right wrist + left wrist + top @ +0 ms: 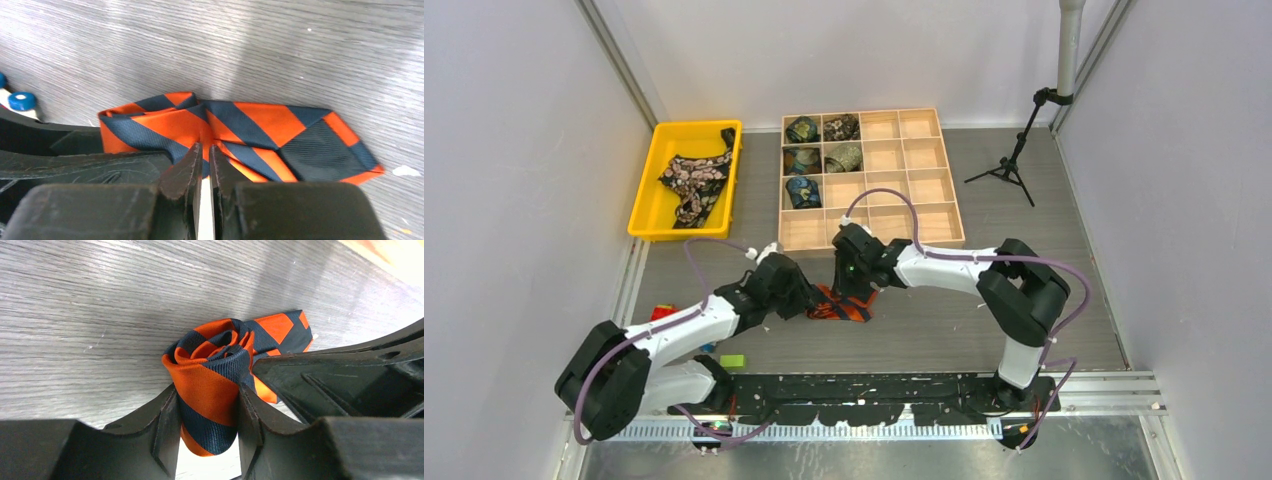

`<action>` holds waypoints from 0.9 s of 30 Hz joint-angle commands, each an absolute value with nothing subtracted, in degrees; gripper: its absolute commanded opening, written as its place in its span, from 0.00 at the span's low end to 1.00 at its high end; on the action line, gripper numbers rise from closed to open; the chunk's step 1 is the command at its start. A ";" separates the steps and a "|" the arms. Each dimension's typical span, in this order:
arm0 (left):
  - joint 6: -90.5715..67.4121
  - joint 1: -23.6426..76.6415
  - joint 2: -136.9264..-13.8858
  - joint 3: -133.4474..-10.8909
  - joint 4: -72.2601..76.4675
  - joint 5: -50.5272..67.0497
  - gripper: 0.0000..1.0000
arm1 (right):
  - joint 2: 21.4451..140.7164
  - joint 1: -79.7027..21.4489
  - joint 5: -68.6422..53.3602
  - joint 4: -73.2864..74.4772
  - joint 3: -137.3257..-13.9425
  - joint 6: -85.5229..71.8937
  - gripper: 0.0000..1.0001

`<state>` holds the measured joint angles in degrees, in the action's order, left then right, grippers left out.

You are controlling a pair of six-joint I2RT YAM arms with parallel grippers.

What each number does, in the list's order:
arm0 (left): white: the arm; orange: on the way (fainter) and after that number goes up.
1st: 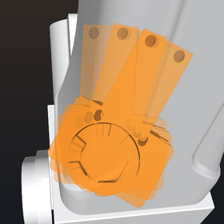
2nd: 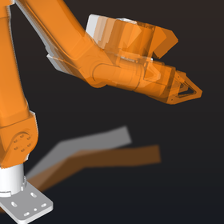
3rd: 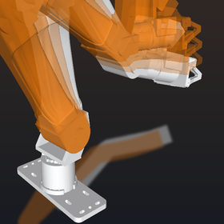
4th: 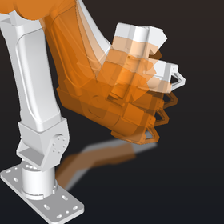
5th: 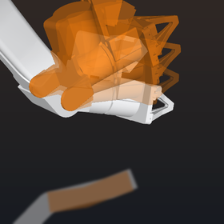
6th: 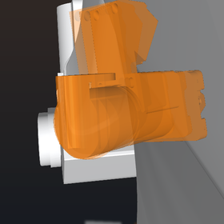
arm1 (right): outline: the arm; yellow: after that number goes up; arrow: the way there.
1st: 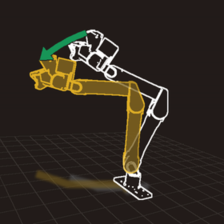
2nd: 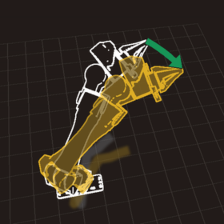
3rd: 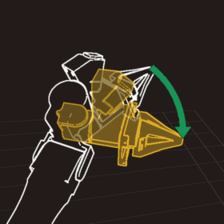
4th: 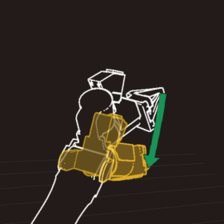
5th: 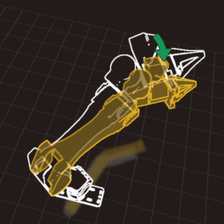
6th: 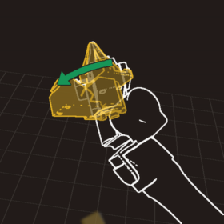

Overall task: Roll the ties
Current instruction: Roll the tie at the center of the board.

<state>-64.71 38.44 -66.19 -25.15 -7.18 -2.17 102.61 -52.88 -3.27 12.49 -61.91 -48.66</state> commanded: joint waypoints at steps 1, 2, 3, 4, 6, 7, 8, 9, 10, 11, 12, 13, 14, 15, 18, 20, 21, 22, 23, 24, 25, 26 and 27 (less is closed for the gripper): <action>-57.02 39.14 -64.78 -29.09 -18.76 -5.87 0.28 | 97.96 -51.98 1.40 23.32 -66.52 -43.37 0.16; -55.38 39.16 -64.48 -29.67 -20.51 -6.07 0.28 | 97.31 -51.86 2.32 24.38 -67.14 -42.97 0.17; -54.36 39.14 -64.06 -30.34 -22.05 -6.37 0.27 | 96.78 -51.84 2.85 25.35 -67.38 -42.76 0.17; -53.26 39.16 -63.75 -30.92 -23.55 -6.72 0.27 | 96.36 -51.85 3.19 25.82 -67.43 -42.84 0.17; -51.20 39.21 -63.32 -32.29 -26.49 -7.51 0.27 | 95.61 -51.86 3.04 25.82 -66.59 -43.59 0.17; -50.29 39.19 -63.23 -33.09 -28.17 -7.96 0.27 | 95.24 -51.83 2.58 25.26 -65.83 -44.10 0.17; -49.21 39.20 -63.27 -33.88 -29.44 -8.31 0.27 | 95.02 -51.78 2.29 24.51 -65.04 -44.92 0.17; -48.26 39.20 -63.43 -34.60 -30.82 -8.70 0.27 | 94.87 -51.85 1.77 23.64 -63.97 -45.90 0.17; -47.34 39.20 -63.64 -35.45 -32.22 -9.00 0.27 | 94.82 -51.90 1.36 22.63 -62.98 -46.55 0.16; -46.25 39.24 -63.86 -36.03 -32.78 -8.99 0.27 | 94.88 -51.94 1.00 21.74 -62.10 -47.30 0.16; -45.19 39.20 -64.27 -36.65 -33.47 -8.98 0.27 | 95.10 -51.92 0.82 20.58 -61.33 -47.92 0.16; -44.30 39.19 -64.89 -37.58 -34.66 -9.08 0.27 | 95.47 -51.94 0.81 19.74 -60.79 -48.24 0.16; -43.36 39.22 -65.85 -38.81 -36.28 -9.18 0.27 | 96.02 -51.92 -0.77 19.21 -60.46 -48.71 0.16; -42.47 39.20 -66.43 -39.66 -37.06 -9.33 0.27 | 96.66 -52.01 -1.44 18.83 -60.26 -48.91 0.16; -40.32 39.20 -68.60 -42.02 -40.22 -9.79 0.27 | 98.31 -52.40 -2.13 17.60 -60.03 -49.66 0.15; -39.13 39.37 -69.70 -43.39 -42.26 -10.89 0.27 | 99.10 -52.61 -2.28 17.06 -60.08 -50.16 0.14; -38.69 39.45 -70.27 -44.01 -43.12 -11.49 0.27 | 99.40 -52.70 -2.32 16.82 -60.11 -50.33 0.14; -38.29 39.58 -70.76 -44.49 -44.00 -12.19 0.27 | 99.54 -52.74 -2.28 16.68 -60.07 -50.50 0.14; -38.04 39.75 -71.33 -44.94 -44.75 -12.82 0.27 | 99.58 -52.81 -2.16 16.65 -60.07 -50.69 0.14; -37.71 39.96 -71.76 -45.18 -45.21 -13.29 0.27 | 99.51 -52.82 -1.85 16.69 -60.03 -50.79 0.14; -37.51 40.16 -72.11 -45.30 -45.55 -13.70 0.27 | 99.39 -52.80 -1.58 16.84 -59.91 -50.84 0.13; -37.41 40.54 -72.44 -45.47 -45.94 -14.37 0.27 | 99.07 -52.82 -1.25 16.93 -59.82 -50.92 0.13; -37.36 40.97 -72.78 -45.64 -46.26 -15.08 0.27 | 98.80 -52.81 -0.78 17.23 -59.71 -50.89 0.13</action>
<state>-39.77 39.79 -71.77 -43.40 -41.93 -11.18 99.77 -52.47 -1.63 18.92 -59.88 -49.89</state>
